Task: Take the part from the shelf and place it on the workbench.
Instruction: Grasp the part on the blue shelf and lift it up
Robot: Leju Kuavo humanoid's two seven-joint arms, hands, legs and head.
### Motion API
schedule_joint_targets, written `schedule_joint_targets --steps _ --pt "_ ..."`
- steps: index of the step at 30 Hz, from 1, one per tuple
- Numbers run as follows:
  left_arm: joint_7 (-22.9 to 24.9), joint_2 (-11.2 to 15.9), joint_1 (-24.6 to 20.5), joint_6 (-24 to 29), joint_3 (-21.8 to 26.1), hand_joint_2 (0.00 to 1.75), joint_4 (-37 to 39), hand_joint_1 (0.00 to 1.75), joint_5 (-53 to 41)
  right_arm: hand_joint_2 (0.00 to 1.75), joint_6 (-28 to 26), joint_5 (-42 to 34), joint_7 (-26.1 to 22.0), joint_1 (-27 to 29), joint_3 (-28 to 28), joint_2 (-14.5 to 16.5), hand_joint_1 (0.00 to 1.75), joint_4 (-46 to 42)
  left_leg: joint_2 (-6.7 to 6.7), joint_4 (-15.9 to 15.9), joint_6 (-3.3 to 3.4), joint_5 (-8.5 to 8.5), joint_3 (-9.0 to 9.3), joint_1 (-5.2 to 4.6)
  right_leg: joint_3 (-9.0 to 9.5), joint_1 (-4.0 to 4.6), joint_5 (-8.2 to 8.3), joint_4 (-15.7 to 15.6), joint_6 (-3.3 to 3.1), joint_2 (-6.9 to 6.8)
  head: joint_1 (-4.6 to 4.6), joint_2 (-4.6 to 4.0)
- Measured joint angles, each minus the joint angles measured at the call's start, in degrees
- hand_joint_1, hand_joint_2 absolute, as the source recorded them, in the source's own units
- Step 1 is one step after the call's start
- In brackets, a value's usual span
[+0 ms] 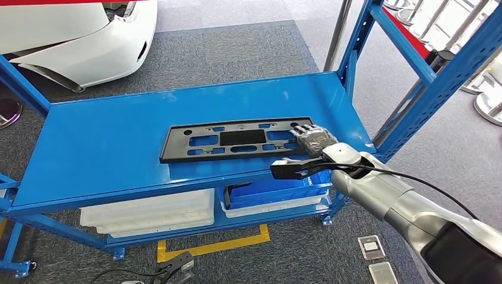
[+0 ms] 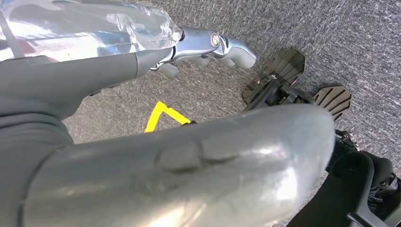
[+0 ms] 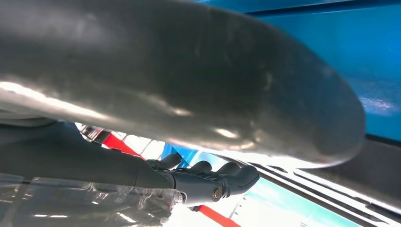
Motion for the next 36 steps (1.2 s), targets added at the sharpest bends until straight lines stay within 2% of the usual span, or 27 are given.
schedule_joint_targets --steps 20,24,36 --pt "-0.66 -0.14 -0.21 0.11 -0.59 0.0 0.63 0.0 -0.97 0.0 -1.57 2.36 -1.06 -0.03 0.13 0.23 0.0 2.28 0.0 0.0 0.0 0.0 0.0 0.0 0.0 -0.01 0.0 0.0 0.0 -0.01 -0.01 0.0" --pt "-0.66 -0.16 -0.31 0.11 -0.66 0.0 0.73 0.0 -0.99 1.75 -1.61 2.42 -1.07 -0.03 0.13 0.25 0.0 2.54 0.0 0.0 0.0 0.0 0.0 0.0 0.0 -0.01 0.0 0.0 0.0 -0.01 0.0 0.0" --pt "-0.66 -0.16 -0.33 0.15 -0.7 0.0 0.82 0.0 -1.67 1.75 -1.59 2.69 -0.83 -0.03 0.13 0.25 0.0 2.72 0.0 0.0 0.0 0.0 0.01 -0.01 0.0 -0.01 0.0 -0.01 0.0 -0.01 0.02 0.0"
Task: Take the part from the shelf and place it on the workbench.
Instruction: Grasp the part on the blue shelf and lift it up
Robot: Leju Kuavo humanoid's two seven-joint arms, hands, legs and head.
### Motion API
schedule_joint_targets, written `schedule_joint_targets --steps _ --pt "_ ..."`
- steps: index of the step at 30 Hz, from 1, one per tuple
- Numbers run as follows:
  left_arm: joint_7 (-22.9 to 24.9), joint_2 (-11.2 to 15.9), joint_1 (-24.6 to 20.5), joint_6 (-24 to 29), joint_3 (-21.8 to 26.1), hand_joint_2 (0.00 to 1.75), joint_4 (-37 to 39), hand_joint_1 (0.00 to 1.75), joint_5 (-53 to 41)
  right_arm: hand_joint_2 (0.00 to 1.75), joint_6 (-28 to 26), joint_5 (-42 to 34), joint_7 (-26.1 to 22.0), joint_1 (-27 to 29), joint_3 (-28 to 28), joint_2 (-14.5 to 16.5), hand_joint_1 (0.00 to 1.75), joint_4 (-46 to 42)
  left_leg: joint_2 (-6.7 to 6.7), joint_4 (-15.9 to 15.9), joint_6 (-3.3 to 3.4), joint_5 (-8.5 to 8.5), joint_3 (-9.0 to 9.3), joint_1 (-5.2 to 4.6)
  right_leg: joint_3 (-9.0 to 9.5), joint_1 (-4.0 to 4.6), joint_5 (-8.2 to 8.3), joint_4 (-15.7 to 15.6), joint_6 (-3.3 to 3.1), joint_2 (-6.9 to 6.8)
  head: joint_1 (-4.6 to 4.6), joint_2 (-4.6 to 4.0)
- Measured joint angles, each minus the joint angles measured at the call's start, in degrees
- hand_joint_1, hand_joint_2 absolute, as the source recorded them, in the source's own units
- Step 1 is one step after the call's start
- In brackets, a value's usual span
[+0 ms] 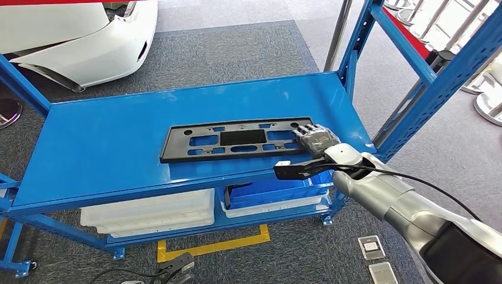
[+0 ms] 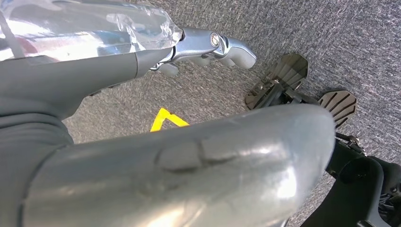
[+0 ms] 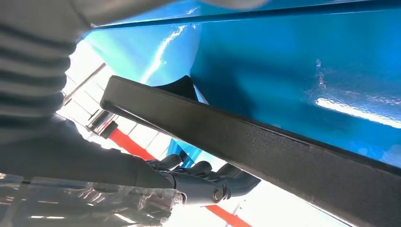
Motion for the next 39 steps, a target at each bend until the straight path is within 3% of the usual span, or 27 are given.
schedule_joint_targets --steps 15,18,19,22,39 --pt "1.87 0.0 0.02 -0.09 -0.05 0.0 0.0 0.0 0.28 1.75 0.14 1.63 0.84 0.16 -0.2 -0.69 0.04 -0.94 0.0 0.0 0.0 0.0 0.01 0.0 0.0 0.0 0.0 0.0 0.0 0.0 -0.02 0.0" --pt "2.08 0.0 0.03 -0.12 -0.08 0.0 -0.01 0.0 0.39 1.75 0.13 2.2 0.84 0.31 -0.25 -0.9 0.72 -1.49 0.0 0.0 0.0 0.0 0.01 0.0 0.0 0.0 0.0 0.0 0.0 0.01 -0.01 0.0" --pt "2.14 0.0 0.03 -0.14 -0.09 0.0 -0.01 0.0 0.44 1.75 0.13 2.35 0.84 0.38 -0.27 -0.96 1.12 -1.63 0.0 0.0 0.0 0.0 0.01 0.0 0.0 0.0 0.0 0.0 0.0 0.01 -0.01 0.0" --pt "2.32 0.0 0.02 -0.21 -0.11 0.0 -0.02 0.0 0.81 1.75 0.17 2.75 0.78 0.58 -0.36 -1.09 1.75 -2.07 0.02 0.0 0.0 0.0 0.03 0.0 0.0 0.0 0.0 0.0 0.0 0.01 0.01 0.0" --pt "2.09 0.0 0.07 -0.18 -0.19 0.0 -0.02 0.0 1.62 1.75 -1.58 5.73 0.07 0.64 -1.69 -1.22 1.75 -3.91 0.03 -0.01 0.0 0.0 0.36 0.0 0.36 0.0 0.0 -0.02 0.0 0.01 -0.01 0.0"
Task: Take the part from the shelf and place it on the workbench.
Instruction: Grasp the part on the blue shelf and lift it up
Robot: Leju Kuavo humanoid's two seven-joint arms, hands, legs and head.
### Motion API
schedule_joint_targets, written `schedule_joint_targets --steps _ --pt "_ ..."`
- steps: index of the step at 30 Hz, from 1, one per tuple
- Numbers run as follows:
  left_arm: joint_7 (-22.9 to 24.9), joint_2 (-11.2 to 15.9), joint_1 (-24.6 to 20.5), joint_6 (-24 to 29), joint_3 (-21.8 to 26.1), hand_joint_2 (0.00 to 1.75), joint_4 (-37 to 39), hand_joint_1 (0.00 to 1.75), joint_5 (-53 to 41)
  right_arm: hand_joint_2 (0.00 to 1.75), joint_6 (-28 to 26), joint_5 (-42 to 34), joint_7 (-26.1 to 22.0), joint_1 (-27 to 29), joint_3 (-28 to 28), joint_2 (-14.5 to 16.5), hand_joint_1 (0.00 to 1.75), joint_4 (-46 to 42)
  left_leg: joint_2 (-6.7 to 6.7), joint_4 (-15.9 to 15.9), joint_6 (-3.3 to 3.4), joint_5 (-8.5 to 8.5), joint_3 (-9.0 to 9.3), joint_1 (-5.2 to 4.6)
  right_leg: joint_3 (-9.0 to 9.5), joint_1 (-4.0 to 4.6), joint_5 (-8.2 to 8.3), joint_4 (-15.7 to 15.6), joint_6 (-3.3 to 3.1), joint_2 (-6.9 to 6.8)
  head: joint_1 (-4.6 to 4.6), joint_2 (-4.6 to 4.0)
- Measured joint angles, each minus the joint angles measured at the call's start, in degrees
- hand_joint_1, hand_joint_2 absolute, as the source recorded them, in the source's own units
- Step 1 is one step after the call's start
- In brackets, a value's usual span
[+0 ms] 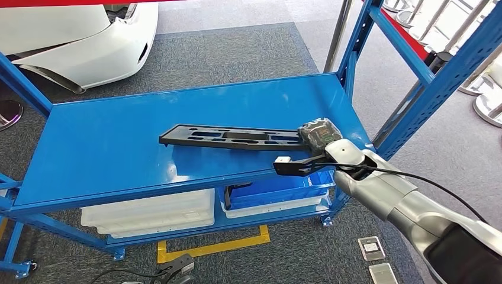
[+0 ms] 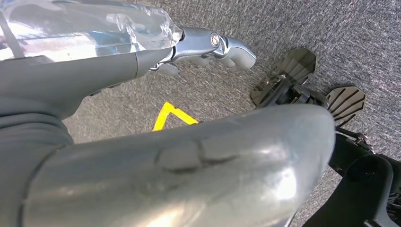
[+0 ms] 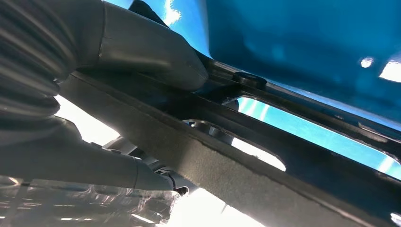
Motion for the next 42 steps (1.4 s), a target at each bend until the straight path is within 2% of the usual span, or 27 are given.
schedule_joint_targets --steps 10,13,16,20,24,30,42 --pt "-0.2 0.0 0.0 -0.01 -0.03 0.0 0.0 0.0 -0.64 1.75 -0.15 1.11 0.46 1.1 -0.55 -0.44 1.75 -1.32 0.0 0.0 0.0 0.0 0.06 0.0 0.06 0.0 0.0 0.0 0.0 0.0 -0.02 0.0" --pt "-0.39 0.01 0.06 0.0 -0.03 0.0 0.0 0.0 -0.65 1.75 -2.48 -0.52 0.26 1.82 -1.27 -0.58 1.75 -1.81 0.0 0.0 0.0 0.0 0.06 0.0 0.07 0.0 0.0 0.0 0.0 0.0 -0.01 0.0" --pt "-1.14 0.04 0.42 0.15 -0.03 0.0 0.0 0.0 -0.75 1.75 -8.68 -6.52 -2.16 4.11 -3.56 -0.64 1.75 -3.55 -0.02 0.0 0.0 0.0 0.04 0.01 0.08 0.0 0.0 0.0 0.0 -0.02 0.02 0.0" --pt "-2.74 0.16 1.47 1.25 0.01 0.0 0.0 0.0 -0.71 1.75 -17.86 -22.0 -9.74 10.83 -9.63 -0.49 1.75 -10.77 -0.1 -0.01 0.0 -0.02 -0.06 0.05 0.05 0.02 -0.03 0.01 -0.02 -0.22 0.08 0.0" --pt "-3.86 0.33 2.48 2.34 0.05 0.0 0.0 0.0 -0.27 1.75 -22.73 -30.56 -15.13 16.98 -15.92 0.5 1.75 -20.53 -0.2 -0.03 -0.04 -0.08 -0.05 0.07 0.06 0.04 -0.19 0.0 -0.07 -0.3 -0.09 0.0" --pt "-4.26 0.42 3.39 2.91 0.08 0.0 0.0 0.0 -0.07 1.75 -23.39 -32.5 -16.57 22.32 -22.01 0.98 1.75 -30.12 -0.29 -0.08 -0.06 -0.09 -0.05 0.09 0.07 0.08 -0.26 0.0 -0.09 -0.36 -0.02 0.0" --pt "-4.35 0.42 3.63 3.11 0.09 0.0 0.0 0.0 0.1 1.75 -23.62 -32.94 -17.8 25.25 -27.2 1.01 1.75 -38.0 -0.27 -0.08 -0.06 -0.1 -0.04 0.08 0.06 0.07 -0.26 0.0 -0.09 -0.34 0.02 0.0"
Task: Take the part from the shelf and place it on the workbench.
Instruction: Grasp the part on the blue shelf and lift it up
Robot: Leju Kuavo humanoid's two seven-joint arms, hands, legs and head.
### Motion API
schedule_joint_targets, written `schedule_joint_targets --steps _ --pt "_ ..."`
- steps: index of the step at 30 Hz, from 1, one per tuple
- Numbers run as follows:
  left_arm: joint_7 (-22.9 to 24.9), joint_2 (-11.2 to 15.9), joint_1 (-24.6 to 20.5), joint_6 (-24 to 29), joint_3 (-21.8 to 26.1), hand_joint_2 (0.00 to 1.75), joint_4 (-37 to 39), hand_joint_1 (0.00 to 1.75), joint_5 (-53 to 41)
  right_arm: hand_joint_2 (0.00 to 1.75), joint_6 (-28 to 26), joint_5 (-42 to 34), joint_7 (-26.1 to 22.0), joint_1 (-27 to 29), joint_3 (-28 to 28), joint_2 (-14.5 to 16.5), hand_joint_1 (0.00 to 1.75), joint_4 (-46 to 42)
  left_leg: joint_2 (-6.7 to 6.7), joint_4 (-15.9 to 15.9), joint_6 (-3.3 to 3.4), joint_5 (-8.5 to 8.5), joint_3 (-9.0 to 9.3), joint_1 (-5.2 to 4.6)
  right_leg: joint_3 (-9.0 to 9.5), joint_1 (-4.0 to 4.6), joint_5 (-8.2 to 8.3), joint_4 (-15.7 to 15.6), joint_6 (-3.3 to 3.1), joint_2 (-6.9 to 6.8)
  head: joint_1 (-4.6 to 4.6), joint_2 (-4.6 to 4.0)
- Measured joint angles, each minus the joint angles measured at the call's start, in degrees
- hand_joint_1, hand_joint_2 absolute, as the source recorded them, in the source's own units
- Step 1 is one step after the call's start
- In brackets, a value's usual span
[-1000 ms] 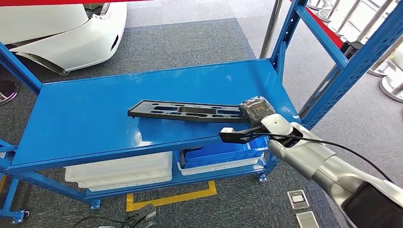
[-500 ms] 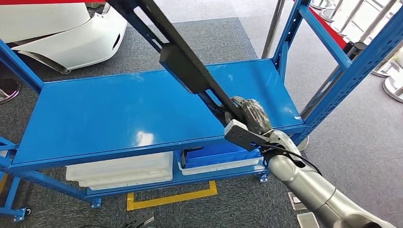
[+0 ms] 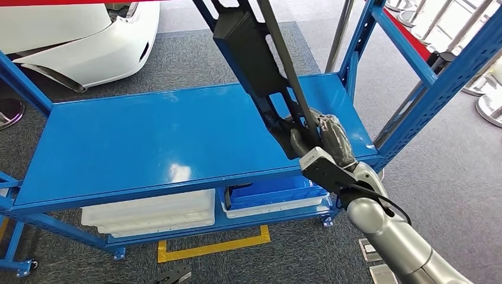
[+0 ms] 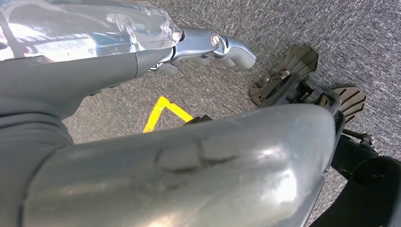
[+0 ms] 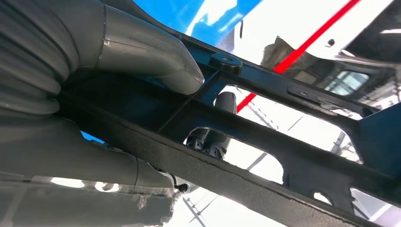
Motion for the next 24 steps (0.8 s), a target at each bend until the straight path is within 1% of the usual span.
schedule_joint_targets --steps 5,8,9,11,12,15,20,24 --pt "-0.69 0.0 0.24 0.67 0.02 0.0 0.0 0.0 0.27 1.75 -1.21 -0.53 -1.5 2.52 -1.21 0.44 1.75 -2.79 0.0 -0.02 0.01 -0.01 0.0 0.0 0.0 0.0 -0.01 0.0 -0.01 0.0 -0.02 0.0" --pt "-1.03 0.01 0.49 1.1 0.06 1.31 0.0 0.0 0.35 1.75 -1.62 -0.64 -2.02 3.92 -1.62 0.82 1.75 -4.09 0.0 -0.04 0.01 -0.02 0.0 0.0 0.0 0.0 -0.01 0.0 -0.01 0.0 -0.02 0.0" --pt "-1.13 0.02 0.61 1.22 0.09 1.31 0.0 0.0 0.38 1.75 -1.71 -0.71 -2.23 4.34 -1.68 0.99 1.75 -4.51 0.0 -0.04 0.01 -0.02 0.0 0.0 0.0 0.0 -0.01 0.0 -0.01 0.0 -0.01 0.0" --pt "-1.39 0.04 0.89 1.5 0.17 0.44 0.0 0.0 0.51 1.75 -1.79 -0.67 -2.75 5.2 -1.73 1.41 1.75 -5.39 0.0 -0.05 0.01 -0.01 0.0 0.0 0.0 0.0 -0.01 0.0 -0.01 0.0 -0.02 0.0" --pt "-1.56 0.06 1.05 1.67 0.21 0.44 0.0 0.0 0.66 1.75 -1.78 -0.55 -3.04 5.62 -1.73 1.69 1.75 -5.85 0.0 -0.05 0.01 -0.01 0.0 0.0 0.0 0.0 -0.01 0.0 -0.01 0.0 -0.02 0.0" --pt "-1.98 0.2 1.56 2.15 0.29 1.75 -0.01 0.0 1.31 1.75 -1.54 -0.12 -3.96 6.79 -1.56 2.8 1.75 -7.24 0.0 -0.07 0.01 -0.01 0.0 0.01 0.0 0.0 -0.01 0.0 -0.01 0.01 -0.01 0.0" --pt "-2.36 0.49 2.59 3.16 0.33 1.75 -0.25 0.0 2.56 1.75 -0.32 -0.44 -6.07 7.6 -0.73 5.0 1.75 -8.63 0.0 -0.09 0.01 -0.01 0.01 0.01 -0.01 0.01 -0.02 0.0 -0.03 0.02 -0.04 0.0" --pt "-2.56 0.7 3.25 4.02 0.33 1.75 -0.67 0.0 3.21 1.75 0.67 -0.41 -6.69 7.6 0.42 6.78 1.75 -8.86 0.0 -0.09 0.01 -0.01 0.01 0.01 0.0 0.01 -0.03 0.0 -0.03 0.02 -0.05 0.0"
